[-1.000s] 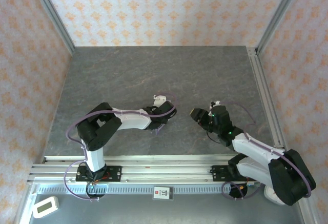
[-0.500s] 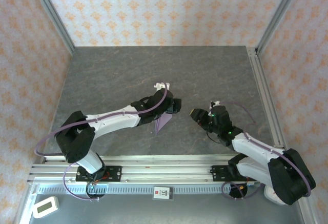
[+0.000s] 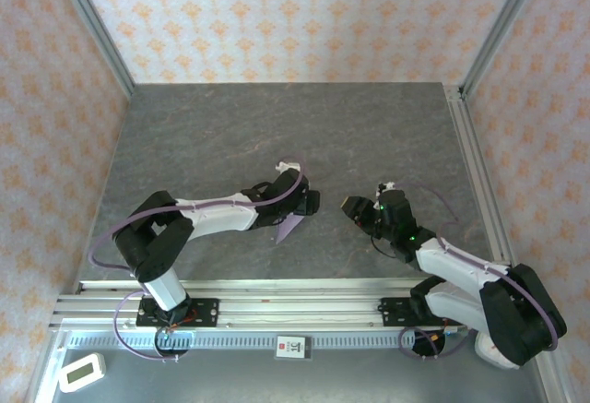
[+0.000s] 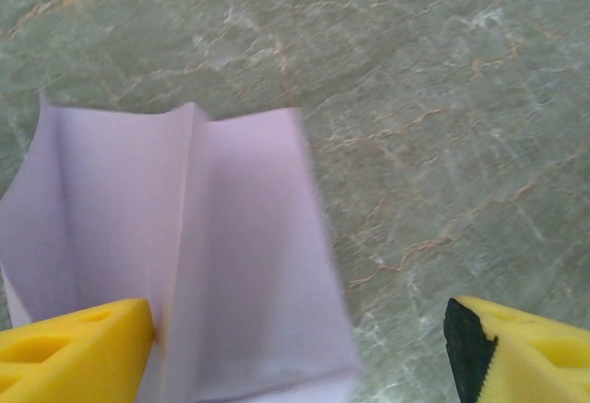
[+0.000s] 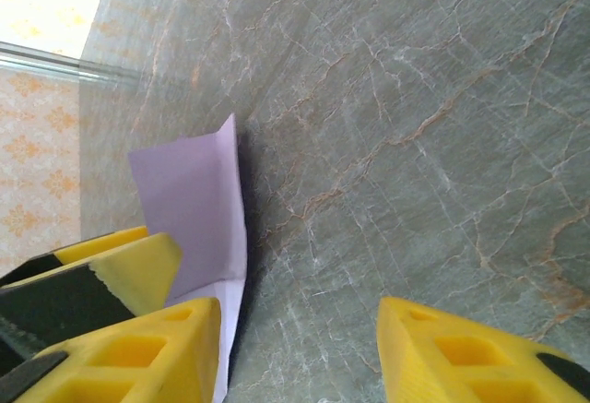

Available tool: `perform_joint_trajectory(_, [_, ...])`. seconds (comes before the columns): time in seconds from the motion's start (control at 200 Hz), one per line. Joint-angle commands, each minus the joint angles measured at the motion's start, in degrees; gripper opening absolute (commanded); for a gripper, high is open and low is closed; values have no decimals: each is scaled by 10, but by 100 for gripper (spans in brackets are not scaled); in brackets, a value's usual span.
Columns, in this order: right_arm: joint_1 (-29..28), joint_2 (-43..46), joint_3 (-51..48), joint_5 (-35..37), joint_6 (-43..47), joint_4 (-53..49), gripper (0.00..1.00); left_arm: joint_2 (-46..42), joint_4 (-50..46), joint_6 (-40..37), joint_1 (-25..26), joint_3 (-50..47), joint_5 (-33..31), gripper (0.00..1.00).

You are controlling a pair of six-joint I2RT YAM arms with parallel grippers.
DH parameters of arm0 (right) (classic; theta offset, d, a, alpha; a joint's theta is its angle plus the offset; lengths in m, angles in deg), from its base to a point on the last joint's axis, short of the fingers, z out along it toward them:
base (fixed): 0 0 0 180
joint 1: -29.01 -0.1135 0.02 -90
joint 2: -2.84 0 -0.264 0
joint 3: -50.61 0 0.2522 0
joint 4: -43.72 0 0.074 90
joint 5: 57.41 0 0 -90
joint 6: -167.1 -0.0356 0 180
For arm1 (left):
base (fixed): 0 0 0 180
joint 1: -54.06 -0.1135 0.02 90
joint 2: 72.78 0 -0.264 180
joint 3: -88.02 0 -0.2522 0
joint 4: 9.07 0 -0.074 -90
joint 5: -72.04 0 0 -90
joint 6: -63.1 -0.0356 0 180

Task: Fold a paper plane with a square sheet of paper (pick it up from the middle)
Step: Rotate the paper plane at the bottom-center of the table.

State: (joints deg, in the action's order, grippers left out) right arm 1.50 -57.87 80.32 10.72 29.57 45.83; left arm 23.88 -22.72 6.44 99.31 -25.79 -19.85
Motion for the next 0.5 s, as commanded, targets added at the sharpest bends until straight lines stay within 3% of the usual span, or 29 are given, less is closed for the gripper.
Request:
perform_joint_trajectory(0.0, [-4, -5, 1, 8, 5, 16, 47, 9, 22, 15, -8, -15, -6, 83])
perform_joint_trajectory(0.495, [-4, -5, 3, 4, 8, 10, 46, 18, 43, 17, -10, -45, -22, 82])
